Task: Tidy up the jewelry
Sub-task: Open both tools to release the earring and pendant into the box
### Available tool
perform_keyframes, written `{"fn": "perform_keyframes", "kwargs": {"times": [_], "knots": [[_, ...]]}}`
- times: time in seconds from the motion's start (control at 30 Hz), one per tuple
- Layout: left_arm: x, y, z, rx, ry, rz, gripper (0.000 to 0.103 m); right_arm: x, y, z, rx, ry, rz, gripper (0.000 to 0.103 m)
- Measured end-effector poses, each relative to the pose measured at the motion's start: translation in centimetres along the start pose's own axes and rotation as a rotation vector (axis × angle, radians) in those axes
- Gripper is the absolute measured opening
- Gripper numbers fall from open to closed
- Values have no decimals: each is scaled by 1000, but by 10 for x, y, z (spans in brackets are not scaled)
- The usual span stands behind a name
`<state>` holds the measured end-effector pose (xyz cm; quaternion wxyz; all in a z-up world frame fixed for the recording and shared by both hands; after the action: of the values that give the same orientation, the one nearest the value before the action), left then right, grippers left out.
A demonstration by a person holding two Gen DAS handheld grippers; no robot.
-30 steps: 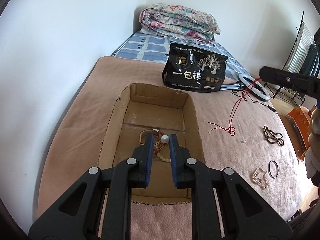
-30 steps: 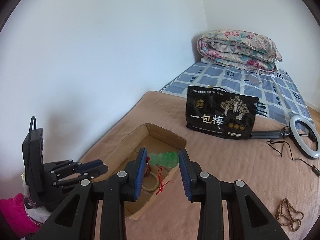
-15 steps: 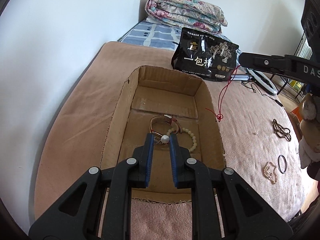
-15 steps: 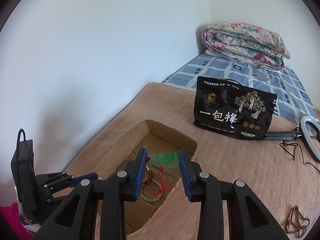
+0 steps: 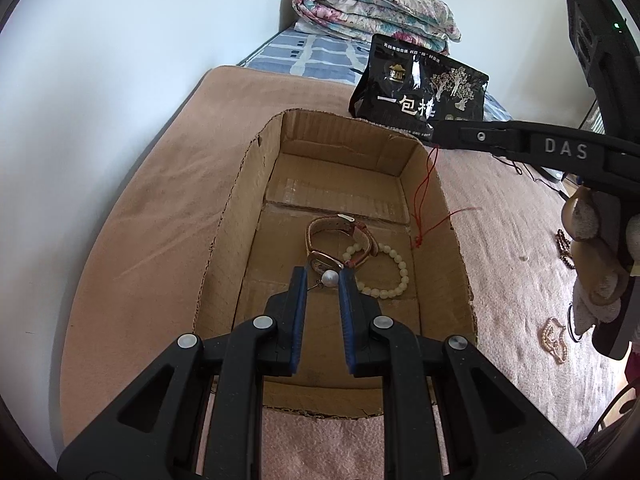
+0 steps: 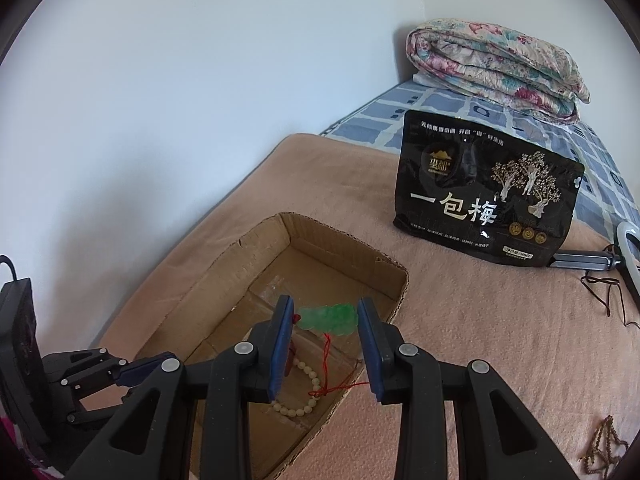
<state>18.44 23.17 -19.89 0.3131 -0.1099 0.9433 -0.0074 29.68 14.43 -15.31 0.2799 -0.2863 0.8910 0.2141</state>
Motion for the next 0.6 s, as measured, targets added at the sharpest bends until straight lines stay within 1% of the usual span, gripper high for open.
{"fn": "perform_keyframes", "kwargs": {"times": [0.2, 0.47, 0.53, 0.57, 0.6], "knots": [[1, 3, 4, -2, 11, -6, 15, 3, -5, 14, 27, 22, -1, 33], [3, 2, 5, -17, 12, 2, 15, 7, -10, 21, 34, 35, 5, 34], [3, 3, 6, -13, 16, -7, 15, 8, -11, 20, 39, 33, 8, 41], [3, 3, 6, -15, 19, -11, 20, 8, -12, 18, 41, 27, 11, 53], [3, 3, 6, -21, 20, -14, 37, 7, -12, 18, 42, 21, 13, 64]]}}
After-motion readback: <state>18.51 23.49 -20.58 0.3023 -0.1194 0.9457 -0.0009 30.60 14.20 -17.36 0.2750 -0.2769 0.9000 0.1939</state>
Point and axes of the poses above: each gripper's, at about its wrist camera, not at the fingertips, and z roughly the way its jaws point, y to its left, x to its underside, the point moved 7 cm from there along z, roughly the way its jaws point, and after that the axes turned 6 degrees about -x, right-handed, at the moved point
